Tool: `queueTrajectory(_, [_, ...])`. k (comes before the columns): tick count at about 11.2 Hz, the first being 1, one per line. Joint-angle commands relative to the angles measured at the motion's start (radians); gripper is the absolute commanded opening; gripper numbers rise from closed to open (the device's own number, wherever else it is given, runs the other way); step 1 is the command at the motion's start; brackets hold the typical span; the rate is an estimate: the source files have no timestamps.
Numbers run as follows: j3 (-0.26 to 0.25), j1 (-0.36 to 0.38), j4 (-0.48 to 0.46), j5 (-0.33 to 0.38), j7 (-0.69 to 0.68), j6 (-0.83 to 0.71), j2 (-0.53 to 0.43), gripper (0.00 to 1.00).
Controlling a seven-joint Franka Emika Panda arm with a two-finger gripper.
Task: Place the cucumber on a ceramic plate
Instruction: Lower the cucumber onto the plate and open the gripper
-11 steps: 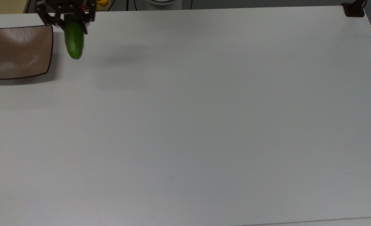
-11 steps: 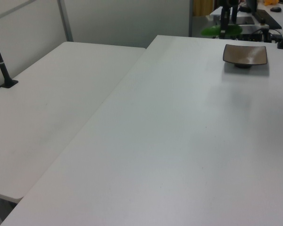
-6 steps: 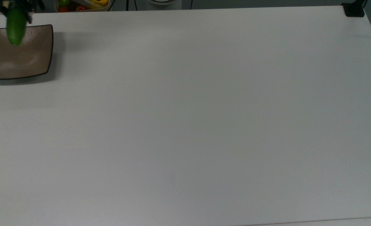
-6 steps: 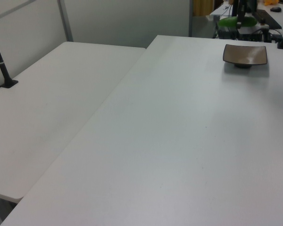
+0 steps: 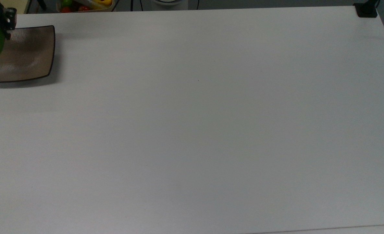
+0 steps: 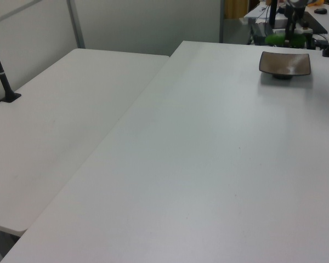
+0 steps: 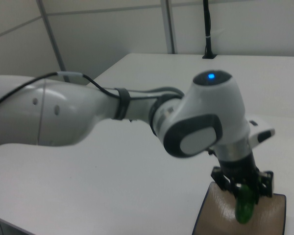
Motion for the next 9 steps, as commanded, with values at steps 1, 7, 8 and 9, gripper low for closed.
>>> queueTrajectory(1, [-0.004,-0.011,-0.093,0.023,-0.042,0.141,0.022,0.15])
queueTrajectory(7, [-0.004,-0.01,-0.142,0.022,-0.048,0.207,0.071,0.15])
queueTrajectory(8, [-0.004,-0.008,-0.144,0.022,-0.048,0.21,0.077,0.17])
queueTrajectory(9, [-0.004,-0.008,-0.148,0.022,-0.048,0.212,0.081,0.2])
